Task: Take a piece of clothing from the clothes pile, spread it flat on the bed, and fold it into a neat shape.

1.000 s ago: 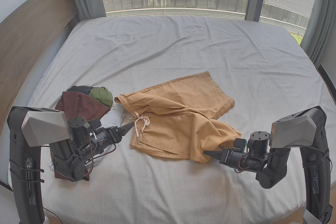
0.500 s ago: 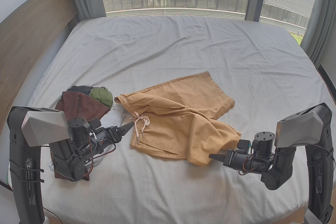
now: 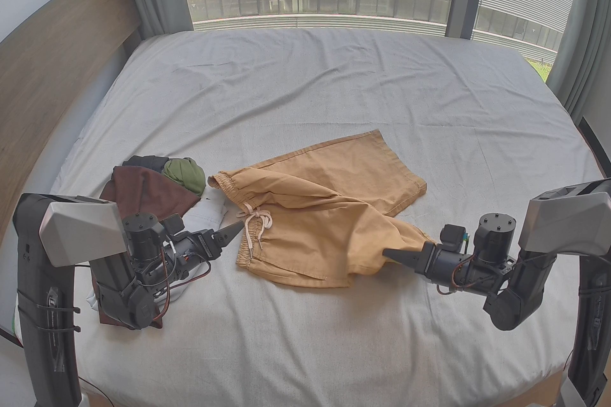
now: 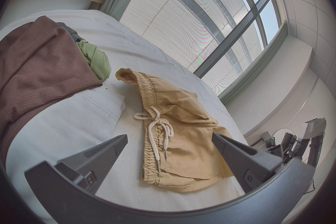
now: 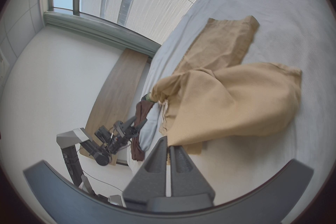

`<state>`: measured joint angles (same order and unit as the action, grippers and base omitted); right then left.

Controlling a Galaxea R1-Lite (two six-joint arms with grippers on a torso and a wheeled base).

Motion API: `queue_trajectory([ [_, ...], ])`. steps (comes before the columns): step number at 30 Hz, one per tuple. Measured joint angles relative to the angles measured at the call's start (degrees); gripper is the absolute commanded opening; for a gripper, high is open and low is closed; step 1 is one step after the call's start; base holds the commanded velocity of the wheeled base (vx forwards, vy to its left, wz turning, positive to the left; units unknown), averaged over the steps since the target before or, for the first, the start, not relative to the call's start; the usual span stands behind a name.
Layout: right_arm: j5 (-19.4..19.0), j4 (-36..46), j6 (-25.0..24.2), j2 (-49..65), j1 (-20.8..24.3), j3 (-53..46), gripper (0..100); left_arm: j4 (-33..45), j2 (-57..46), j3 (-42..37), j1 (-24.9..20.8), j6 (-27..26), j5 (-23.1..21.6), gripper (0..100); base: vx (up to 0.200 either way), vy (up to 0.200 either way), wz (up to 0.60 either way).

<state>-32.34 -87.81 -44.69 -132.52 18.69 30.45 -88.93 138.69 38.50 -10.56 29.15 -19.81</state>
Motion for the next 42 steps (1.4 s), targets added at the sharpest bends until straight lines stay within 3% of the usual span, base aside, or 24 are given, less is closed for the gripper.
queue_trajectory([
  [31,0.9,9.8,-1.5,-14.1,-2.5,30.4,0,0.0,1.3,0.3,0.0,0.0,0.1,100,0.0,0.0,0.0],
  [32,1.0,9.8,-1.4,-14.4,-2.4,30.5,100,0.0,1.3,0.3,0.0,0.0,0.1,100,0.0,0.0,0.0],
  [42,5.1,6.5,-1.4,-14.4,-2.1,29.6,100,0.0,1.4,0.3,0.0,0.0,0.2,100,0.0,0.0,0.0],
])
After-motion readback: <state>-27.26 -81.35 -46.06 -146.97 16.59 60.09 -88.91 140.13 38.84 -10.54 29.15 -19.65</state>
